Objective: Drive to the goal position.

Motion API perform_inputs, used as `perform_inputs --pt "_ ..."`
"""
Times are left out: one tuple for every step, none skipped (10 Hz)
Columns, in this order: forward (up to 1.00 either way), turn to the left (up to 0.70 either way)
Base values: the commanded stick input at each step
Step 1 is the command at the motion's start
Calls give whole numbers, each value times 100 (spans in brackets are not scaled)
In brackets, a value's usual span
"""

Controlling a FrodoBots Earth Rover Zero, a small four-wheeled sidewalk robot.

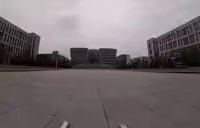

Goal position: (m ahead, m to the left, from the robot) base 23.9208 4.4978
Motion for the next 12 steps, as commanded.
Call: perform_inputs --pt "70 0" --pt "70 0" --pt "70 0" --pt "70 0" --pt "70 0" --pt "70 0" --pt "70 0" --pt "70 0" --pt "70 0" --pt "70 0" --pt "70 0" --pt "70 0"
